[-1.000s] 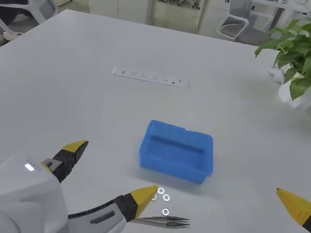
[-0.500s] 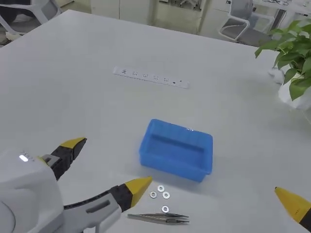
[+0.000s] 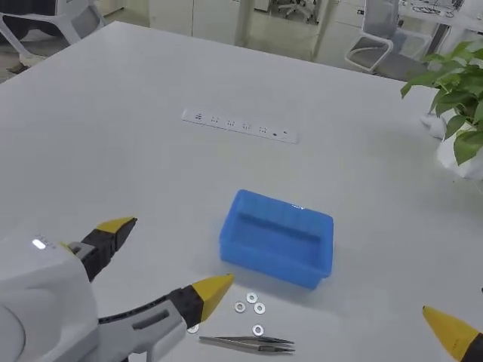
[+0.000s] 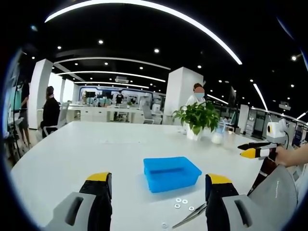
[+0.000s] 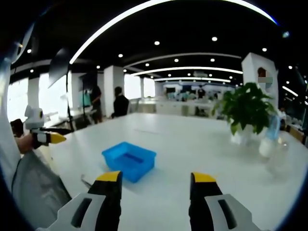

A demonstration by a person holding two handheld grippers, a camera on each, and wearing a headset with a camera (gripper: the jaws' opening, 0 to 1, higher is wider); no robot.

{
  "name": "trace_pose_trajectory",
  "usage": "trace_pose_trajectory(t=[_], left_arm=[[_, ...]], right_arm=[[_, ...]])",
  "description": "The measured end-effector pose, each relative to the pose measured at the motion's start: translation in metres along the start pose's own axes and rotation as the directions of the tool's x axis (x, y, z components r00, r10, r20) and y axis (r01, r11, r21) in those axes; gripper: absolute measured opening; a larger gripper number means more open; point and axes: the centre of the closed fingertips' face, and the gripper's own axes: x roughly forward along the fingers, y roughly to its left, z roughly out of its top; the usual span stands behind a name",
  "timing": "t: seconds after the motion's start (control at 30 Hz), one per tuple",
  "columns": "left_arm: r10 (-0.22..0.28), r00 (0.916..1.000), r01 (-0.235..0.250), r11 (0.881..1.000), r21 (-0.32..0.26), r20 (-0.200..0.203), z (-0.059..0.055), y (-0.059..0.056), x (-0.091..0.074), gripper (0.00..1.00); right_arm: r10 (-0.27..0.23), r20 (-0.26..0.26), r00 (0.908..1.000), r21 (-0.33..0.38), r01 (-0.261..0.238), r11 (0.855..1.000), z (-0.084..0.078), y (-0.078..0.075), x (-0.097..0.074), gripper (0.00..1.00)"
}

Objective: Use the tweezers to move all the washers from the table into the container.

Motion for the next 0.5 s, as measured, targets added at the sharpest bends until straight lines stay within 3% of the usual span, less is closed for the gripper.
trace_pose_trajectory(t=[0.37,0.5], left_arm=[[0.003,1.0000,-0.003,1.000,-0.021,0.000,-0.0007,0.0035,-0.0003,0.79],[-0.015,0.9997,0.014,0.999,-0.037,-0.018,-0.0039,0.0019,0.0008,0.80]], right_arm=[[0.000,-0.017,0.9999,0.001,0.000,1.000,-0.0051,-0.0016,0.0013,0.55],[-0.005,-0.032,0.9995,0.001,0.005,1.000,-0.0080,-0.0026,0.0018,0.55]])
